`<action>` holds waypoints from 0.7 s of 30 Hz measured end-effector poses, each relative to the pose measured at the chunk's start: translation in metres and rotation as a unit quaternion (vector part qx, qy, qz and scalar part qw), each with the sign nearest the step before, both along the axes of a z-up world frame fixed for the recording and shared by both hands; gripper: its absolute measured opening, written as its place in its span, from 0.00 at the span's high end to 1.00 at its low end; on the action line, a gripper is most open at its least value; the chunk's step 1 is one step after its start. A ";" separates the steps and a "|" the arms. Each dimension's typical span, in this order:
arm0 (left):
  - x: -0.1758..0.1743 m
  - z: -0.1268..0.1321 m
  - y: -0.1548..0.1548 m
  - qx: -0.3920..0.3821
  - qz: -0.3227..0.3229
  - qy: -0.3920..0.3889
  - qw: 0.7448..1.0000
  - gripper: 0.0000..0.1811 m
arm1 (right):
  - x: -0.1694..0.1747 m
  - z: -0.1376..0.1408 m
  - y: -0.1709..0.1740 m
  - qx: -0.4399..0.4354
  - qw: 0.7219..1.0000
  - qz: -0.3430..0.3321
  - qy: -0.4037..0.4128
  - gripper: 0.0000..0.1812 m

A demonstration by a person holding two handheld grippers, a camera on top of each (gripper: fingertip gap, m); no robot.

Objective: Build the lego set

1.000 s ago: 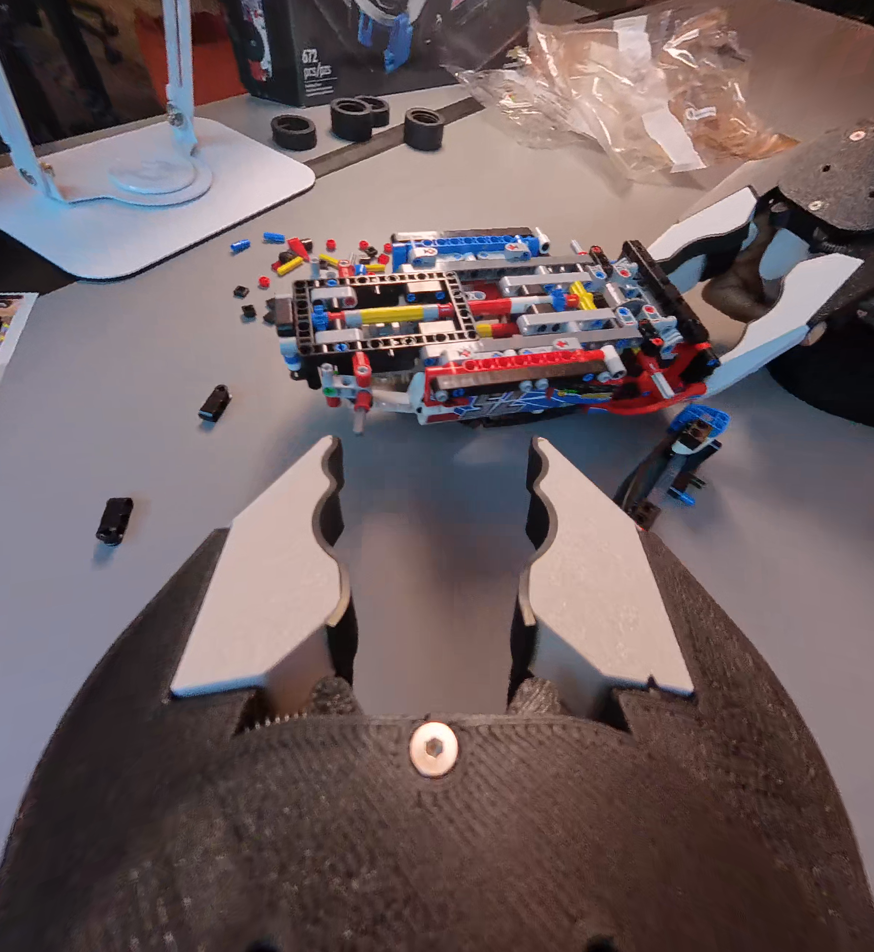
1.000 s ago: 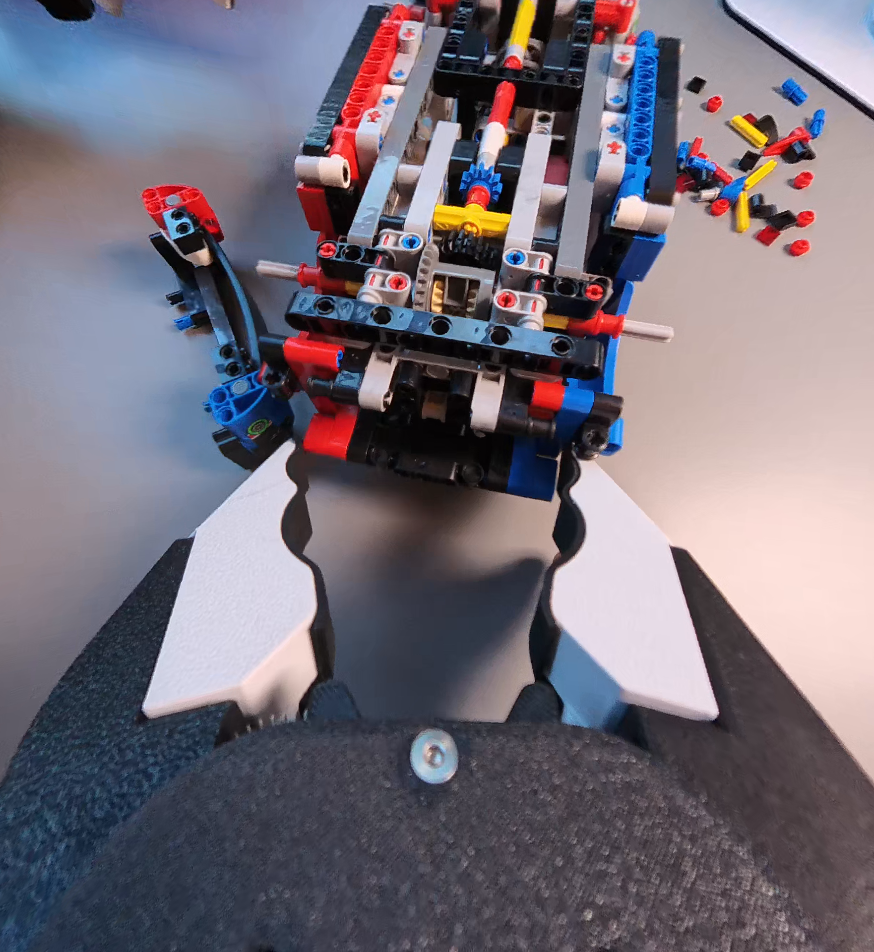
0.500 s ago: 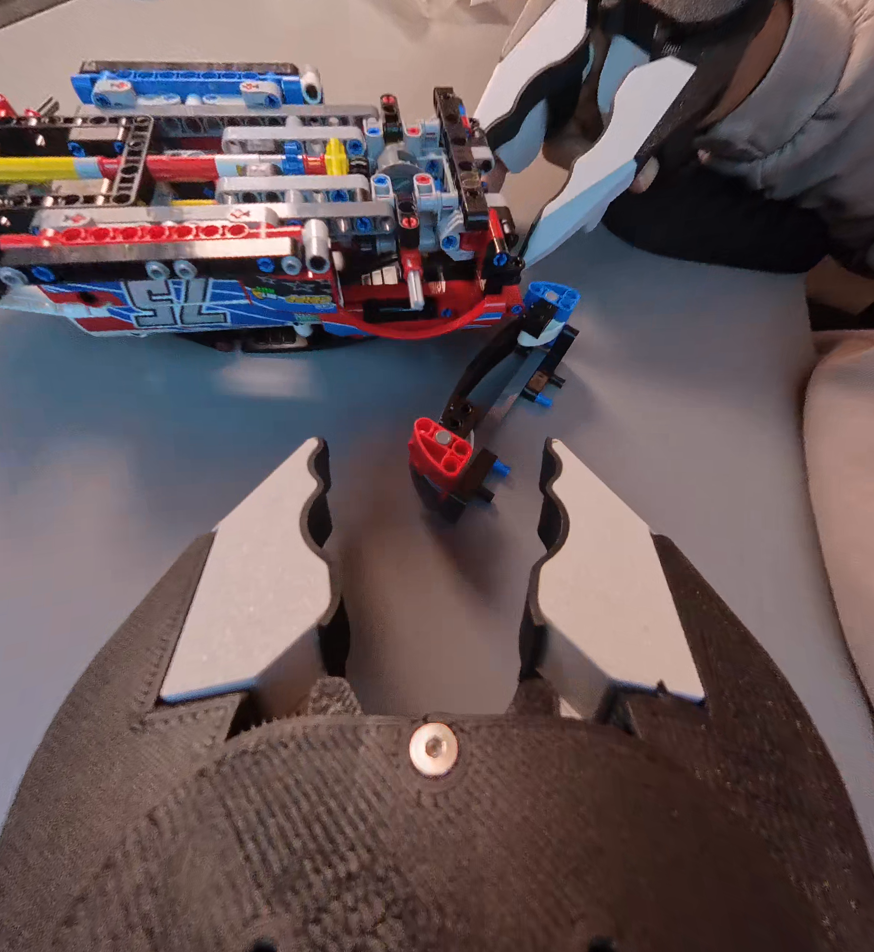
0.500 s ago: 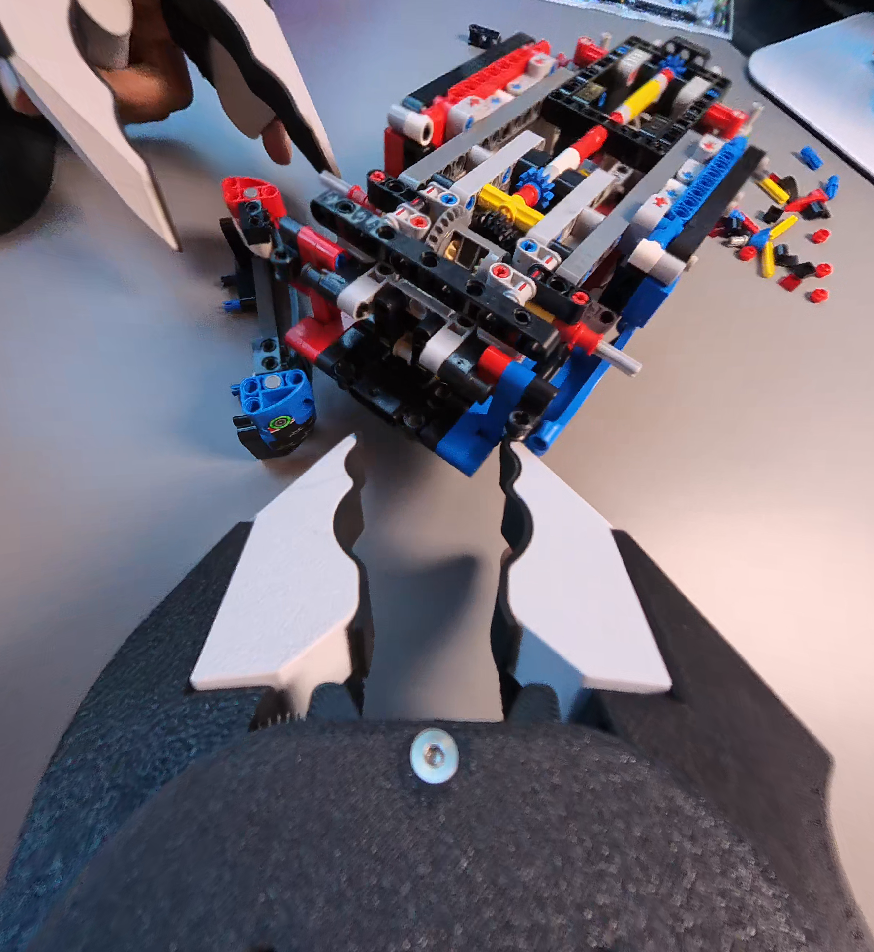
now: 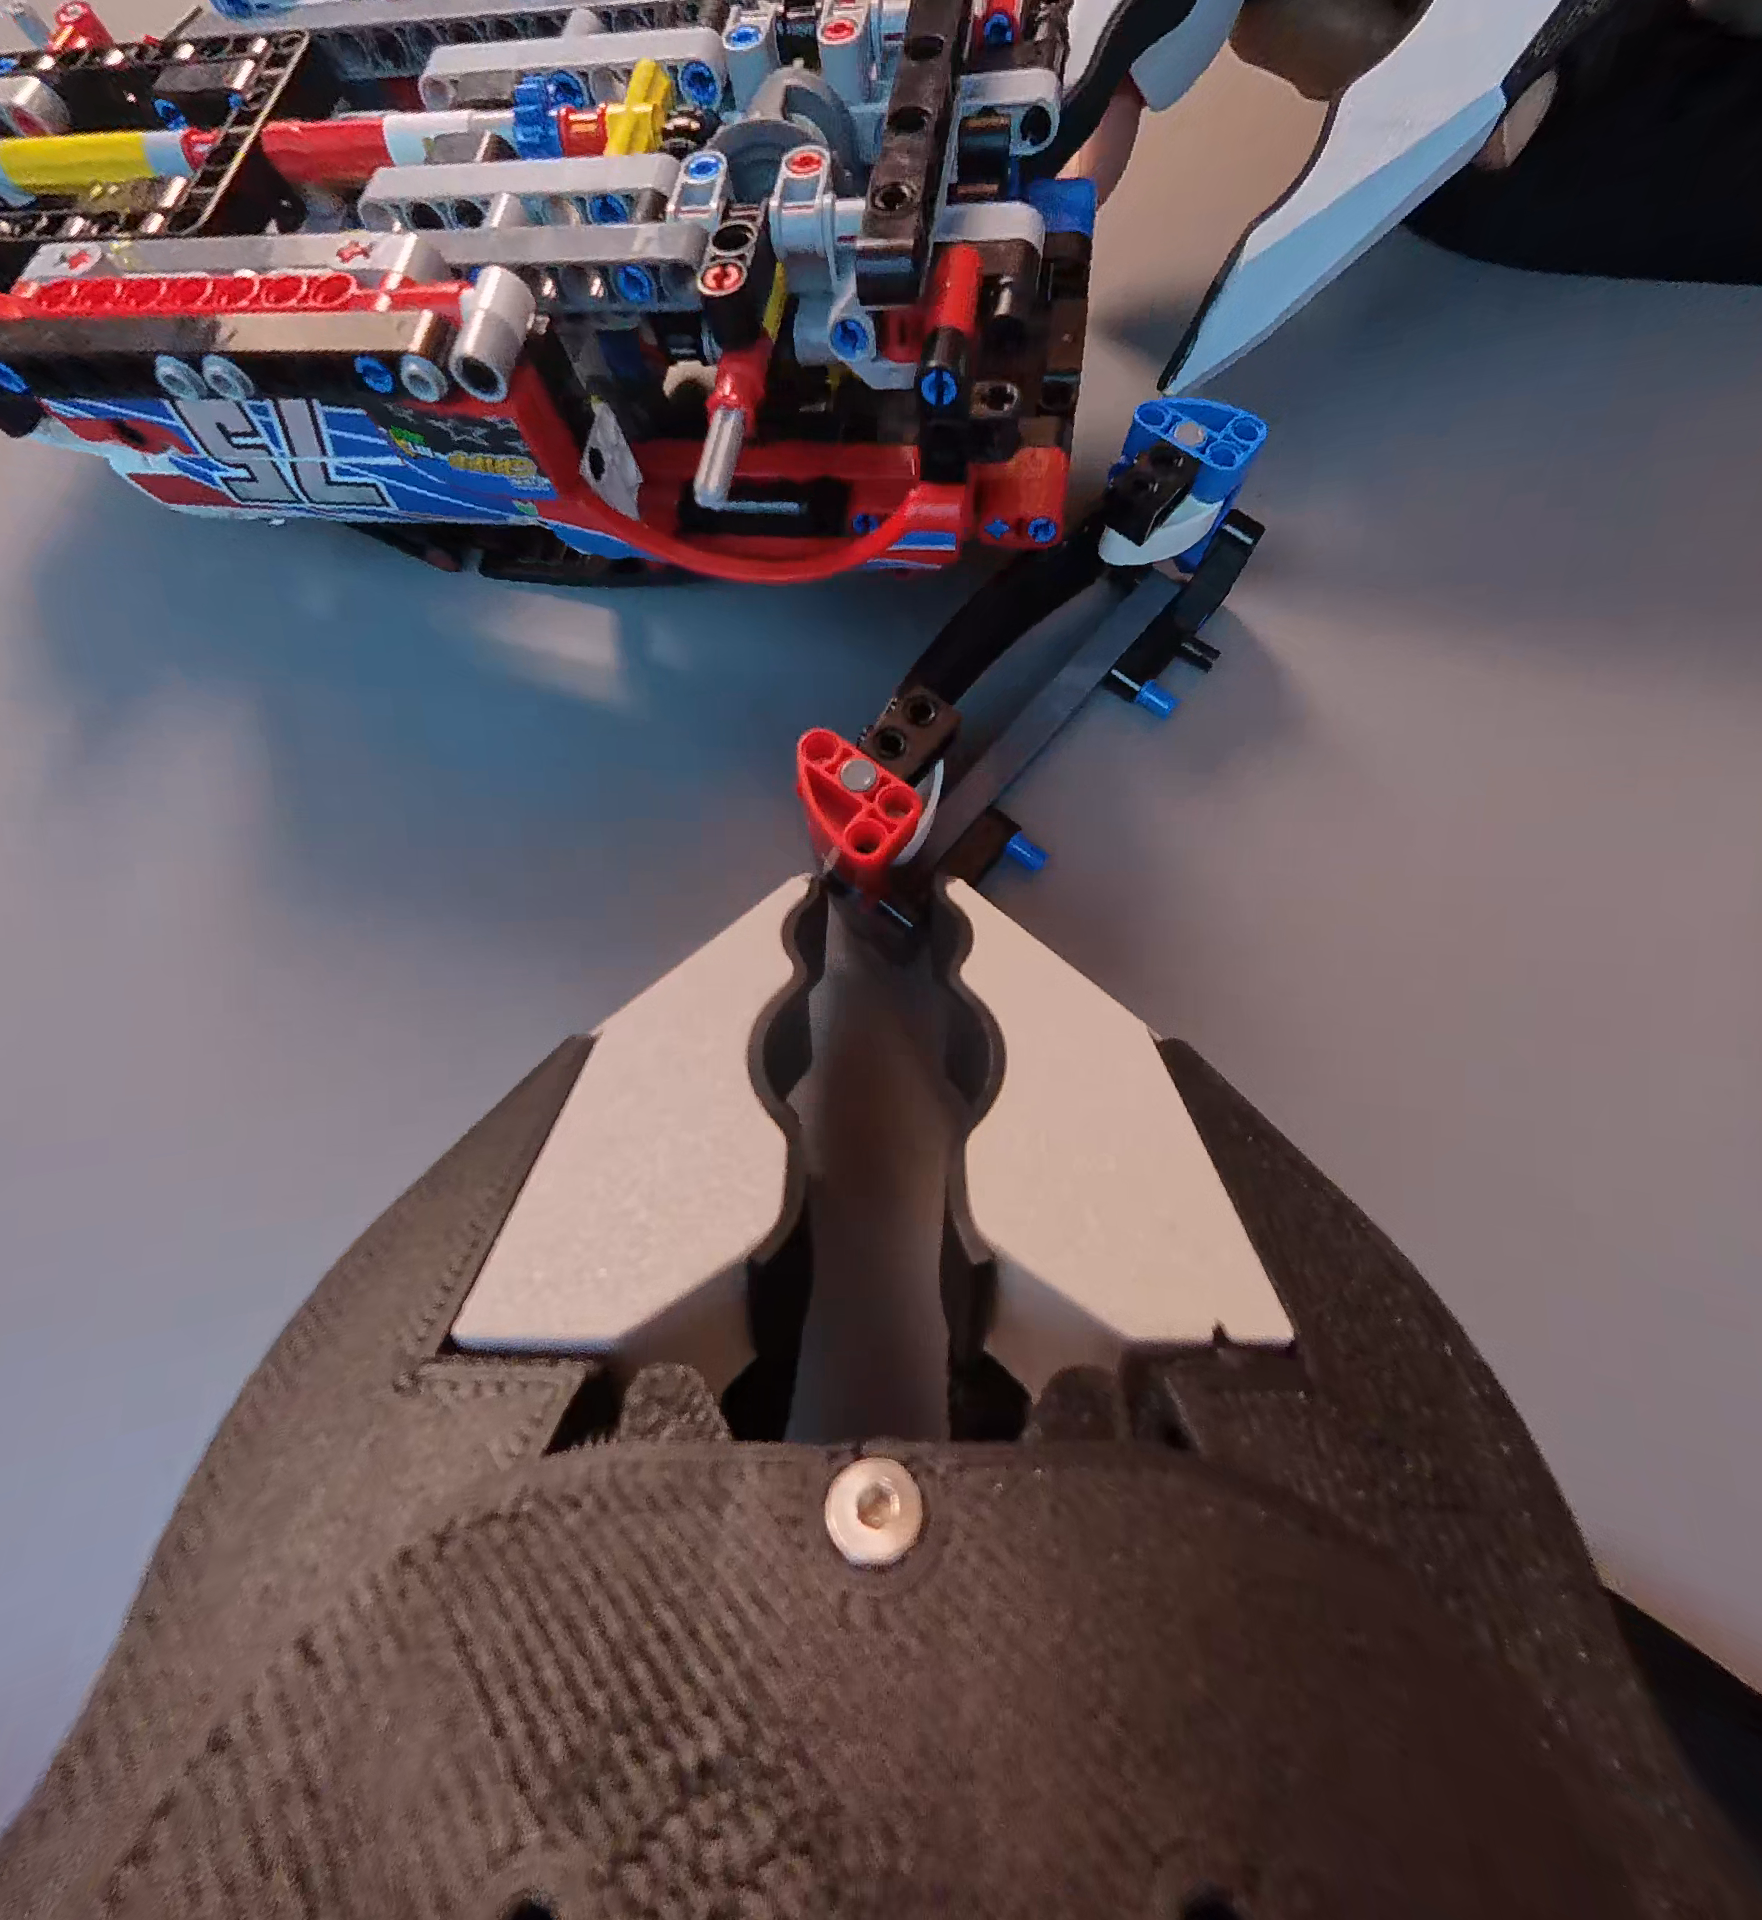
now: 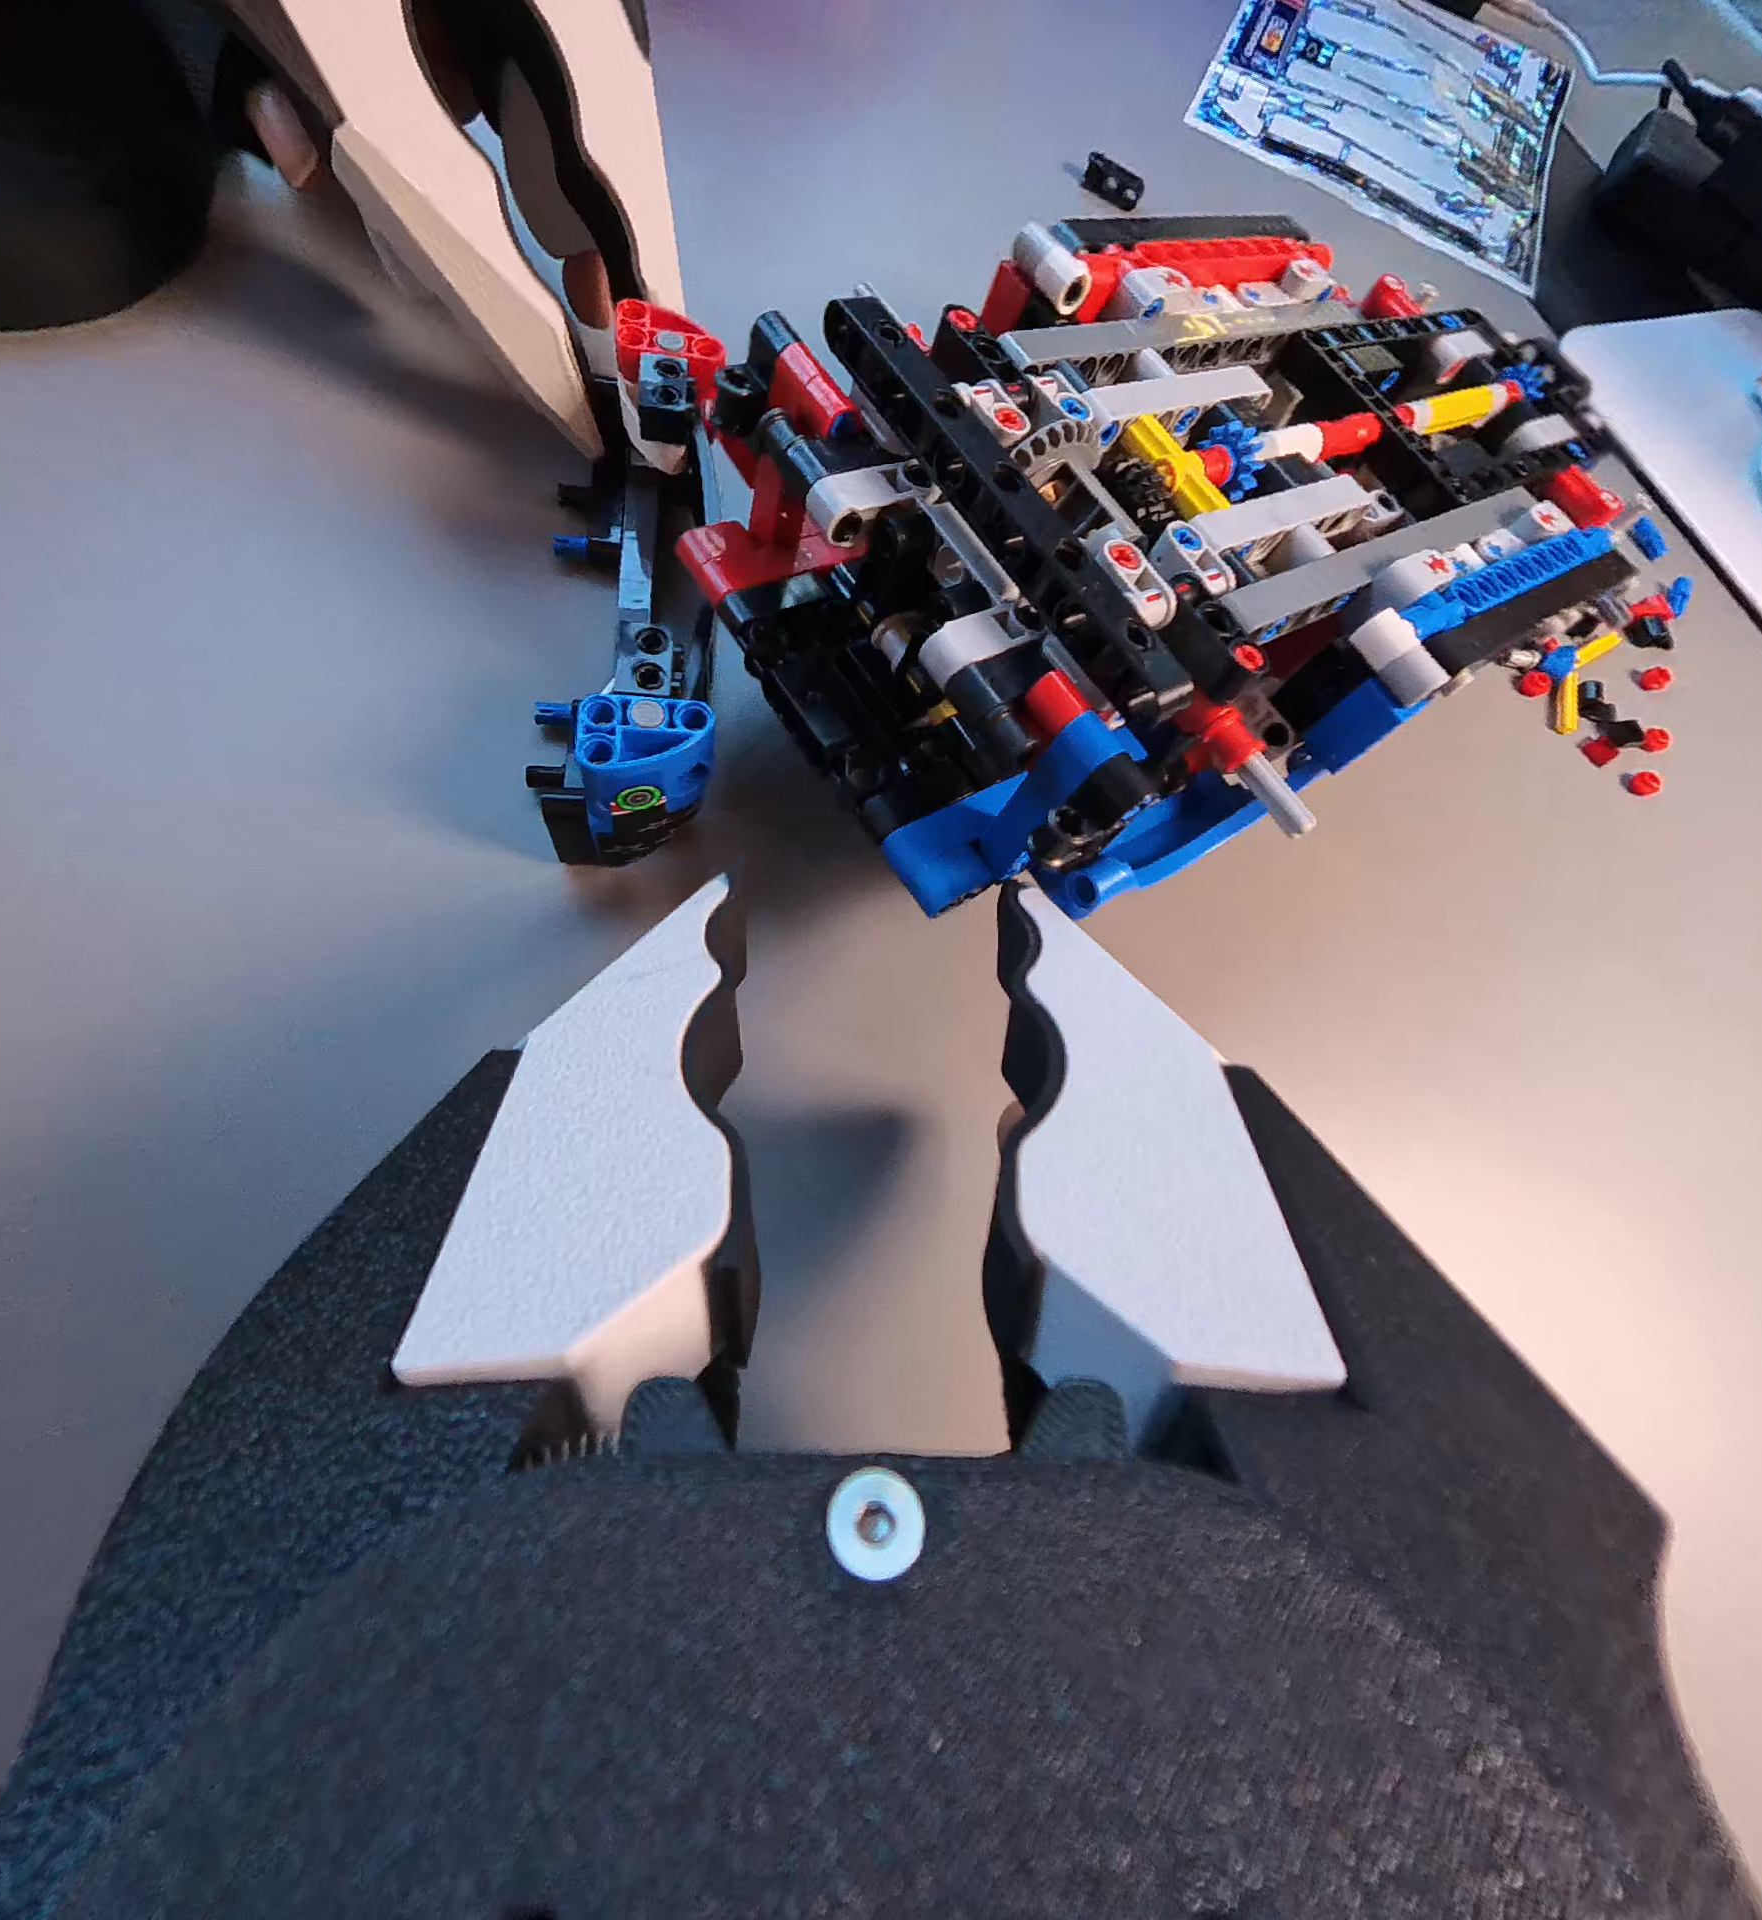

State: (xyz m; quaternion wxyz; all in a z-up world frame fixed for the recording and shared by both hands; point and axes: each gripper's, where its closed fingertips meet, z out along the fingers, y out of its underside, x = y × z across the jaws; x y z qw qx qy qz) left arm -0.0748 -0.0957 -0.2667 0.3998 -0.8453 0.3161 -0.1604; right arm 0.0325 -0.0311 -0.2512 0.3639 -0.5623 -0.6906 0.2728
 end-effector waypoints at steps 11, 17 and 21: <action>-0.034 0.067 0.025 0.155 0.106 -0.109 0.976 0.68 | 0.003 0.050 -0.003 -0.009 0.995 0.039 0.087 0.78; -0.068 0.112 0.047 0.251 0.219 -0.188 0.924 0.68 | -0.010 0.146 0.067 0.007 0.968 -0.042 0.247 0.80; -0.076 0.102 0.055 0.255 0.246 -0.176 0.918 0.71 | -0.032 0.201 0.147 0.037 0.935 -0.115 0.334 0.89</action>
